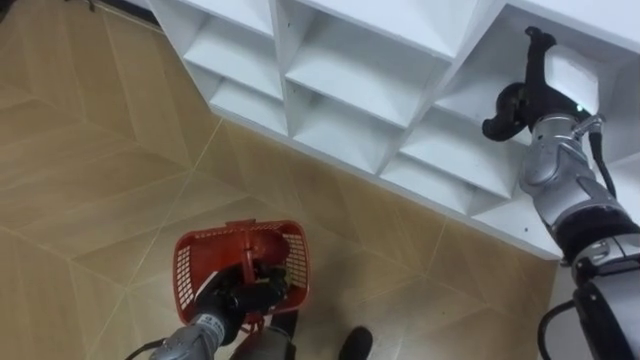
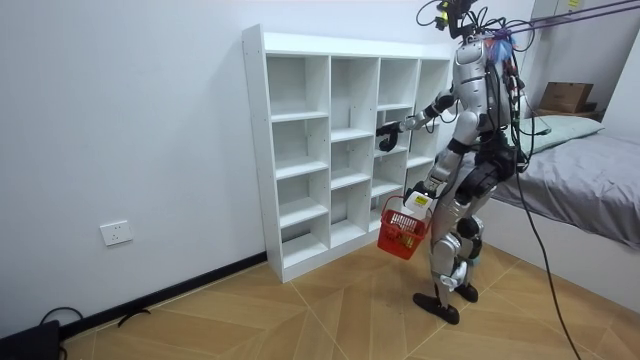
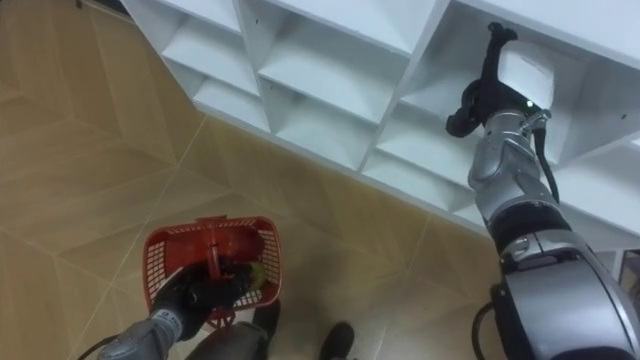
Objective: Collect fruits from the closet
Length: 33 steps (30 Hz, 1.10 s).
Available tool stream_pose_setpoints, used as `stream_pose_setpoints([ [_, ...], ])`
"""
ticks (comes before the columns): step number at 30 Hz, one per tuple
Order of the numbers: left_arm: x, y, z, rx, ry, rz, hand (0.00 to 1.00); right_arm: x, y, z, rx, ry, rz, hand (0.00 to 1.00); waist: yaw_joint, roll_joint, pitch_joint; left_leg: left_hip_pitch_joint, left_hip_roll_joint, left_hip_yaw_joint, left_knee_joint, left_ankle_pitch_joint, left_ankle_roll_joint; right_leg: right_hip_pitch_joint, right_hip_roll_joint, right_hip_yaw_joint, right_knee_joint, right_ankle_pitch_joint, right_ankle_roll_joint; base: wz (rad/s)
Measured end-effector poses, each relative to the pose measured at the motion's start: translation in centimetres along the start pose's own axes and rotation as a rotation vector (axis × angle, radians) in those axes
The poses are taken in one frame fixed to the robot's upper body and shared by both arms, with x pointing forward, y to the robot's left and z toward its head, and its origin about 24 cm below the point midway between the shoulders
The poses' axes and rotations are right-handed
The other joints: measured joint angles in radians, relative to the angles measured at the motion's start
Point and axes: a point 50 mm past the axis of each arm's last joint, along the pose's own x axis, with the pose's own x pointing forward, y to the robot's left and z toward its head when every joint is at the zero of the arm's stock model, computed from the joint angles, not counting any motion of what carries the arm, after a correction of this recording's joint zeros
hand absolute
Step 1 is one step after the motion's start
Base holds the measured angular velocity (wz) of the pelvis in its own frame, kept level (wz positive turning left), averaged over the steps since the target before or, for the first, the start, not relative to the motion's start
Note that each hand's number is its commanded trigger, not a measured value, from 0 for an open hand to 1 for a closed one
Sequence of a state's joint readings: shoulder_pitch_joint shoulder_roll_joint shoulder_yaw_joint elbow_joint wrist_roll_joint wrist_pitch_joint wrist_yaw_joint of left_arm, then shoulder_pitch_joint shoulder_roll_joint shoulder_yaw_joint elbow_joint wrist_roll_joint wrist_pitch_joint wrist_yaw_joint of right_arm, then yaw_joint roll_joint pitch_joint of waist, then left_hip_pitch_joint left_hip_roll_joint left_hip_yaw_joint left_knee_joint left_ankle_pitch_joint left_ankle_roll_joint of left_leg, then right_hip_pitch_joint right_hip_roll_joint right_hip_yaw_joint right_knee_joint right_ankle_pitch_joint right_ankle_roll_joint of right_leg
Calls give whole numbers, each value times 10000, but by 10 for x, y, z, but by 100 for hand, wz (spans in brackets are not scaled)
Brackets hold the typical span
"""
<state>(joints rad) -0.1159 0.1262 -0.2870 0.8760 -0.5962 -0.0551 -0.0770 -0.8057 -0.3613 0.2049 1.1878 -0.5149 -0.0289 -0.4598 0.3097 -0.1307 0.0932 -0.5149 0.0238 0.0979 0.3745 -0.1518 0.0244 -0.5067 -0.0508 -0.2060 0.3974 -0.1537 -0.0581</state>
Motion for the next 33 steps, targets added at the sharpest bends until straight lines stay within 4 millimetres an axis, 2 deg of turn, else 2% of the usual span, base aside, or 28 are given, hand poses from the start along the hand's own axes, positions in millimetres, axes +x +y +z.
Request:
stream_pose_setpoints([
  [11,0,0,0,8,5,-30,100,-1,2,-6,-127,263,156,0,-7,3,5,-101,-1,-5,12,0,0,-89,0,-1,1,0,0,0],
  [12,0,-1,0,9,-7,-40,100,-1,2,-5,-126,260,154,15,-7,3,5,-135,-1,-5,18,0,0,-121,0,0,4,0,0,0],
  [13,0,-1,1,9,-38,-63,100,-1,2,-5,-125,259,150,19,-3,3,5,-197,-1,-3,33,1,2,-191,-1,3,14,0,0,0],
  [14,0,-1,1,9,-50,-70,100,-1,3,-6,-129,270,193,35,-3,4,5,-220,-1,-1,33,3,4,-220,-1,6,17,0,-1,0],
  [15,0,-1,2,18,-54,-67,100,-1,3,-6,-128,265,234,66,-6,4,5,-230,0,1,27,3,3,-240,-1,10,24,0,0,0],
  [16,0,-1,2,19,-55,-68,100,-1,3,-6,-131,267,239,89,-6,4,5,-231,0,1,21,3,4,-245,-1,10,25,0,0,0],
  [17,0,-1,1,19,-53,-79,100,-1,2,-6,-136,271,242,100,-6,4,5,-233,1,4,9,3,3,-255,-1,12,26,0,0,0],
  [33,-1,-1,1,23,-61,-190,100,-2,4,-8,-306,376,412,100,-2,7,6,-247,-7,64,35,37,8,-336,-22,82,151,1,-3,0],
])
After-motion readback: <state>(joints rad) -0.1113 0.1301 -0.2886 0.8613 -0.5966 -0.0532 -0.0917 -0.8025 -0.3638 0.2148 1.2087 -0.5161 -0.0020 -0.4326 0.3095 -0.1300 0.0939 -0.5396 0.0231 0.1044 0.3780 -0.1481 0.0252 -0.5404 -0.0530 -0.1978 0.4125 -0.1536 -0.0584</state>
